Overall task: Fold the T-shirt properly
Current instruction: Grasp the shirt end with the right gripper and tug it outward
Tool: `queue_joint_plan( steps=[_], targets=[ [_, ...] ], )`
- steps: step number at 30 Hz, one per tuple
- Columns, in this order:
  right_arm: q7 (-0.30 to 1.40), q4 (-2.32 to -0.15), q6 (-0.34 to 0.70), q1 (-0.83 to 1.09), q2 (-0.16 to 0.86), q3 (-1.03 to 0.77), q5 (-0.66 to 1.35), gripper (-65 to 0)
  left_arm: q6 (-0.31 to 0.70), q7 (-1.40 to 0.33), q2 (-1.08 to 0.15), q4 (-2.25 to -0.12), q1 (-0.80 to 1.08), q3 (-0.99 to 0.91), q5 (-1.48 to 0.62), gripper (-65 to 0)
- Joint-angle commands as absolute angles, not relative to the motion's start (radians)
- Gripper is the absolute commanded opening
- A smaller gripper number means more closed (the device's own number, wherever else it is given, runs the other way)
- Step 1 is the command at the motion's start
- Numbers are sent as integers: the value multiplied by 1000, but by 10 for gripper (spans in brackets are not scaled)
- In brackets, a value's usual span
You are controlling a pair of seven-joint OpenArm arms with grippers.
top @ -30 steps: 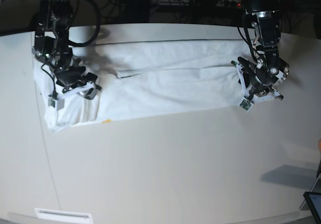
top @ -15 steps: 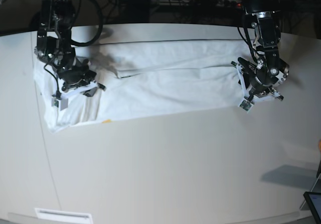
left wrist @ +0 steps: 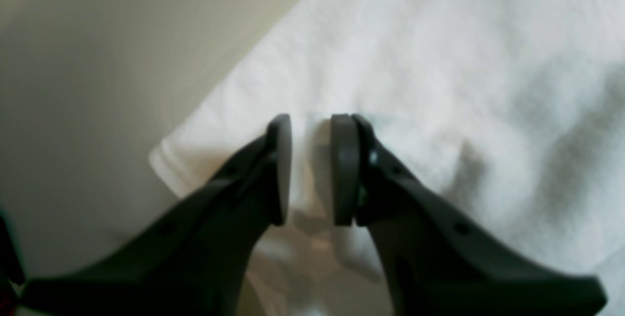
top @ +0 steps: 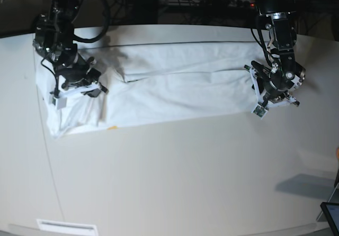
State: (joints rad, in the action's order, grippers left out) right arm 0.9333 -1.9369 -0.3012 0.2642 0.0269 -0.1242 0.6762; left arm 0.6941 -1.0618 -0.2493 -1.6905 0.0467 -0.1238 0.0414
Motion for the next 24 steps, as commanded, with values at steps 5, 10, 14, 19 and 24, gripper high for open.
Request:
queue_joint_plan(
  steps=[5,10,14,19,24],
  targets=[
    [915,-1960,-300,288,33,-151,748,-630,698,-1056,-262,-1705,30,-128,41,-509],
    [914,-1968,-300,305,33,-151,748,-630,698,-1056,-262,-1705,30,-127,41,-509],
    [878,-1974,-303,325,33,-154,753,-630,698,-1056,-262,-1705,30,-127,41,-509],
    [845,-1982,-380,355,33,-177,756,-630,698,-1056,-262,-1704,30,-125,41,-509],
    [825,-1988,-386,375,33,-180,757,-630,698,-1056,-262,-1704,28,-120,42,-509]
  ],
)
